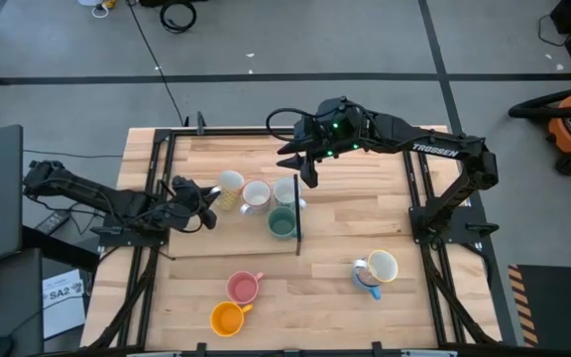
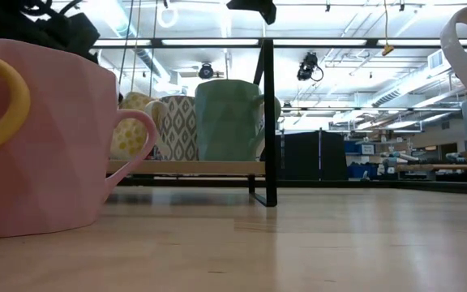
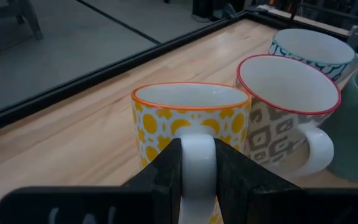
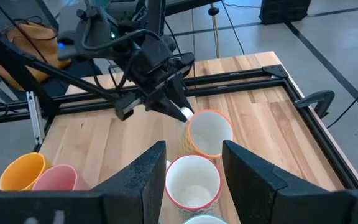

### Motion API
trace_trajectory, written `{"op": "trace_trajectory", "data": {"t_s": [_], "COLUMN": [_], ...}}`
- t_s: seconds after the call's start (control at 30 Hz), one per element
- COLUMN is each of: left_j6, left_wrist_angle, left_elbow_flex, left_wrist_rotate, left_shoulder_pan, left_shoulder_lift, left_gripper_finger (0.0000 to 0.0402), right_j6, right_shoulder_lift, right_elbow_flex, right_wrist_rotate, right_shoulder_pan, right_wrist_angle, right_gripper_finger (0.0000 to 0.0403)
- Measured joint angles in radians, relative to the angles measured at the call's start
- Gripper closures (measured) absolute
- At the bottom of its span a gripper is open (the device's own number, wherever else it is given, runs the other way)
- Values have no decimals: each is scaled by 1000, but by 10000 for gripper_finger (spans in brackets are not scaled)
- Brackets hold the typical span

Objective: Place coffee mugs
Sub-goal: Put the yellow patterned mug on the shelf

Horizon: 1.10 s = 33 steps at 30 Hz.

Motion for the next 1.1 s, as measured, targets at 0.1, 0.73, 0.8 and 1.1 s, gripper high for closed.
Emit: {"op": "trace_trajectory", "data": {"t_s": [0.1,0.73,0.8,1.1], "left_j6": [1,7,7,-20], "left_wrist_angle": [-5,-70,-72,-111], "left_elbow_flex": [-2,-1,-1,-2], "left_wrist_rotate": [-2,134,151,234], "left_shoulder_pan": [0,0,0,0], "left_shoulder_lift": [0,-2,-2,-2], "left_gripper_finger": [325,322,322,322], "right_j6": [0,0,0,0], "right_shoulder_lift": [0,0,1,1], "right_elbow_flex": [0,0,0,0], "right_wrist_rotate": [0,0,0,0], "right_shoulder_pan": [0,0,0,0], "right_wrist_angle": [0,0,0,0], "right_gripper_finger": [240,240,240,240]}}
